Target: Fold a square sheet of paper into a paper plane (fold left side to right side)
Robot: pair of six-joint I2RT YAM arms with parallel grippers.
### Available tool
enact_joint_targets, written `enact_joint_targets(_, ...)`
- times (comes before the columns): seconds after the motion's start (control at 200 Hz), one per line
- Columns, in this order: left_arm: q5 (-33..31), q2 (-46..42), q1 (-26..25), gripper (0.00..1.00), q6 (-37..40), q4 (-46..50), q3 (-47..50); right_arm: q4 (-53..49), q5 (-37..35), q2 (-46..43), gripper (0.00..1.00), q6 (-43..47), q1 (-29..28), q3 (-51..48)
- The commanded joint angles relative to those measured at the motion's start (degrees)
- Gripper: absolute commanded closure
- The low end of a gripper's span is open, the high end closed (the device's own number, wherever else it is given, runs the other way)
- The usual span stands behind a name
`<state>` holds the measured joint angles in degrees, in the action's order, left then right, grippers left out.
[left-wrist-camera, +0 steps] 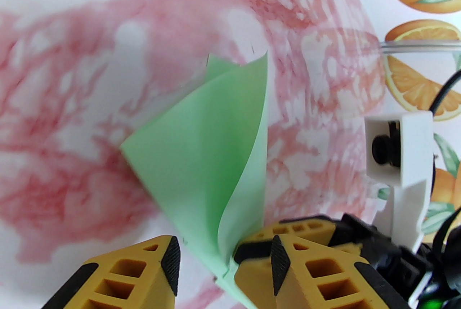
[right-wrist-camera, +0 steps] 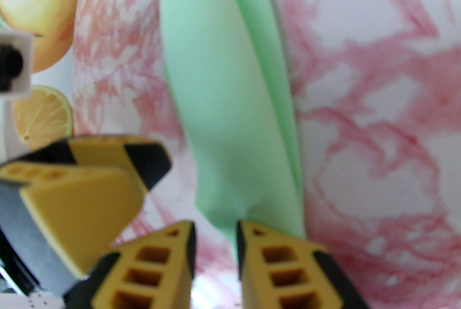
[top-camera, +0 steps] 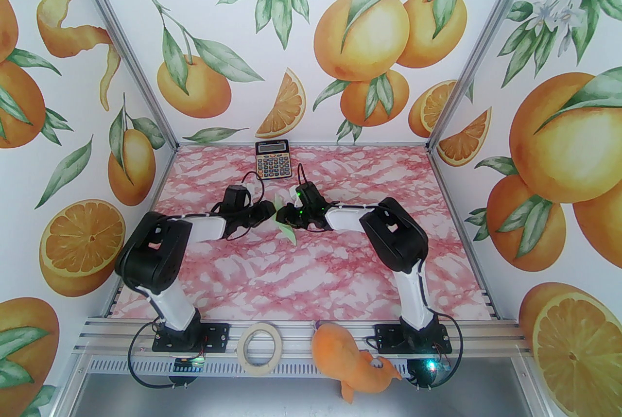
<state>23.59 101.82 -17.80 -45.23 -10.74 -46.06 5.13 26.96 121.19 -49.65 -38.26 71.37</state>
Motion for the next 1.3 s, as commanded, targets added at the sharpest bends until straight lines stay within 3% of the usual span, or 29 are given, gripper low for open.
enact_joint_targets(0.0,-0.01,1.98,-0.39,0.56,2.81,4.97,-2.46,-0.52,0.16,1.34,0.73,0.78,-0.57,1.17)
enact_joint_targets(0.355,-4.78,7.01,-2.49,0.76,5.92,15.47,-7.52,-0.21,0.21,0.22,0.74,1.0,-0.51,0.78)
enact_joint_targets(0.565,-6.63,8.95,-3.09,0.77,6.2,18.94,-9.03,0.02,0.11,-0.61,0.73,0.96,-0.59,0.61)
enact_joint_targets(0.746,-5.9,7.78,-3.01,0.77,4.97,17.03,-7.85,-0.36,0.09,0.66,0.78,0.69,-0.52,0.4)
enact_joint_targets(0.926,-5.41,0.61,-1.41,0.77,3.71,16.48,-6.94,-1.78,-0.47,1.59,0.82,1.19,-0.53,0.64)
enact_joint_targets(1.026,-5.29,-2.94,-1.32,0.86,3.74,16.7,-7.54,-2.71,-0.61,1.85,0.87,1.57,-0.56,1.08)
enact_joint_targets(1.296,-0.32,-0.47,-3.67,0.87,2.33,12.48,-9.15,-5.3,-1.14,2.67,0.86,2.54,-0.76,1.92)
